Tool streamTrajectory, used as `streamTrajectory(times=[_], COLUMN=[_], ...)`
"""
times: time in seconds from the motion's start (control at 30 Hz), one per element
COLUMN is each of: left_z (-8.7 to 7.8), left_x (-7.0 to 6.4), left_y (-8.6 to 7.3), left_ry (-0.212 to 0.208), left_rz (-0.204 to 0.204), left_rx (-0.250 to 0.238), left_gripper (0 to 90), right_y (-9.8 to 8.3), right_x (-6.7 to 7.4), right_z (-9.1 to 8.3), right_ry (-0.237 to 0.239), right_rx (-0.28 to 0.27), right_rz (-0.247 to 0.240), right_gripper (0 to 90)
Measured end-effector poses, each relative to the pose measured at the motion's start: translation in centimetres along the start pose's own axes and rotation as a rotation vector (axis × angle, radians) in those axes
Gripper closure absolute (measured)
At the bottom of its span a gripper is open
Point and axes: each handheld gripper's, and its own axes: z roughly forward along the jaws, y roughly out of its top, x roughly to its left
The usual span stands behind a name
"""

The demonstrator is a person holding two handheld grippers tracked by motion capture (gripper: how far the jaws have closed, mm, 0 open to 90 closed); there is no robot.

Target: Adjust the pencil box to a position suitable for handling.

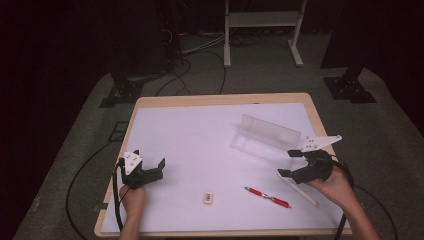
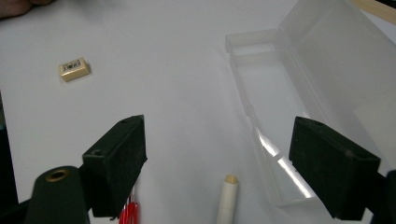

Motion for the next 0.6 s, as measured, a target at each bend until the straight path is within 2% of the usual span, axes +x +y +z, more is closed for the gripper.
streamTrajectory(times=[0.33,0.6], left_z=[0.0,0.0], left_x=[0.0,0.0], left_y=[0.0,0.0], left_ry=[0.001,0.002], left_rz=[-0.002,-0.004], left_rx=[0.0,0.0], left_gripper=[0.0,0.0], right_y=[2.1,3.6], right_x=[-0.4,-0.9], right_z=[0.8,2.2], right_ry=[0.008,0.028], right_rx=[0.028,0.062], right_rz=[-0.033,-0.048], right_gripper=[18.8,21.2])
